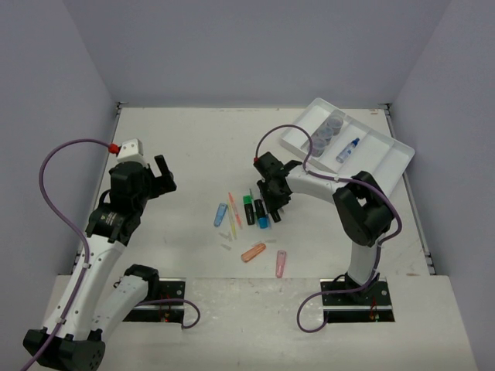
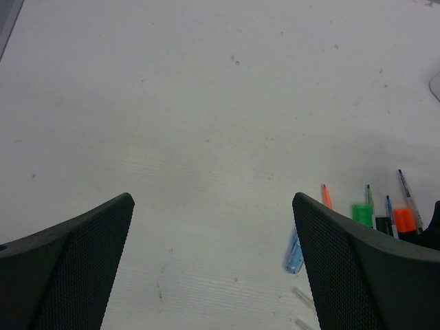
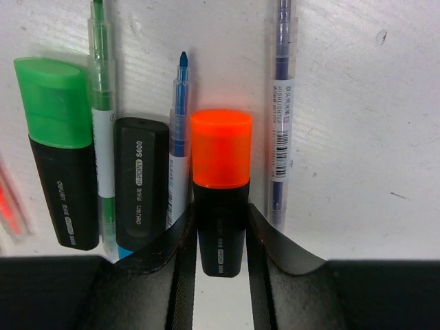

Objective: Sort the stationery into containers
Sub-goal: Pick up the stationery from the center of the board.

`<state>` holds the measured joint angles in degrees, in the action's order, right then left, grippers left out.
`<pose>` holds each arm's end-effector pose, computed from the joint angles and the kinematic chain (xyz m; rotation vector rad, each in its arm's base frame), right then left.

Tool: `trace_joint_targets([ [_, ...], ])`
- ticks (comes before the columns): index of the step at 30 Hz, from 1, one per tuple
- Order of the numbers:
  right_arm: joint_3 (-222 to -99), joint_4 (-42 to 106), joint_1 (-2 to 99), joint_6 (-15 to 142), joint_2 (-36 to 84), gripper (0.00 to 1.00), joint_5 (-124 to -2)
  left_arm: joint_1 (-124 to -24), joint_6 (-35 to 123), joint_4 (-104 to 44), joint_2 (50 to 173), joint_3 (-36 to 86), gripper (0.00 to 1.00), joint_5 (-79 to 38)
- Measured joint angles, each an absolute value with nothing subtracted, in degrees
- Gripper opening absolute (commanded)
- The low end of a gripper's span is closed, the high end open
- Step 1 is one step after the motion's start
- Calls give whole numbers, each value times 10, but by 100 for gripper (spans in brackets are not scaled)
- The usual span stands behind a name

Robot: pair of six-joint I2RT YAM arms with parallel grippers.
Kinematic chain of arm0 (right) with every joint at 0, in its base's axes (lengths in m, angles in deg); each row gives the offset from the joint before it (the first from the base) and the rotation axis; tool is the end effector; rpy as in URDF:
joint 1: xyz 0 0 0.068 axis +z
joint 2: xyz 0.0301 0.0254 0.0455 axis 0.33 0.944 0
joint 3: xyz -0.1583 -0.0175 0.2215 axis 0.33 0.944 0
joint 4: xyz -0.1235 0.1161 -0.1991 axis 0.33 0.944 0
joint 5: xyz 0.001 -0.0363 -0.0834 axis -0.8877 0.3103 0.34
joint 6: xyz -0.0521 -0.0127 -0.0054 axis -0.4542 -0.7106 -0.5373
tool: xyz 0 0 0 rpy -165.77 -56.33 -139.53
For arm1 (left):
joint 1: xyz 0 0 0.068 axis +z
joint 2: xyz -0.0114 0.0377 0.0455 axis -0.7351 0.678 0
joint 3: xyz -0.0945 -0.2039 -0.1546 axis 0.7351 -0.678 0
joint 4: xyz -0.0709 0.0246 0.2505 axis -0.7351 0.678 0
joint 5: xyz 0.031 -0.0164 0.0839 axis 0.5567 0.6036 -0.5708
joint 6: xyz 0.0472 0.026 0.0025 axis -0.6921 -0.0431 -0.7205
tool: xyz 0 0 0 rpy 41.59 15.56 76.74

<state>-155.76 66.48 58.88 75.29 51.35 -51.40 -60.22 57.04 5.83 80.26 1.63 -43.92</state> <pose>0.2854 0.2333 0.1594 -0.5075 2.7855 0.1368 0.1635 -0.0278 0.3240 -0.3668 2.0313 -0.1244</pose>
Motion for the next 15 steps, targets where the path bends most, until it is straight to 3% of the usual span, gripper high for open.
trace_joint_targets([
  [9,-1562,680,590,755,503,17,-511,-602,570,58,802,16,100,-439],
  [15,-1577,694,576,756,426,10,-502,-602,570,58,802,16,100,-439],
])
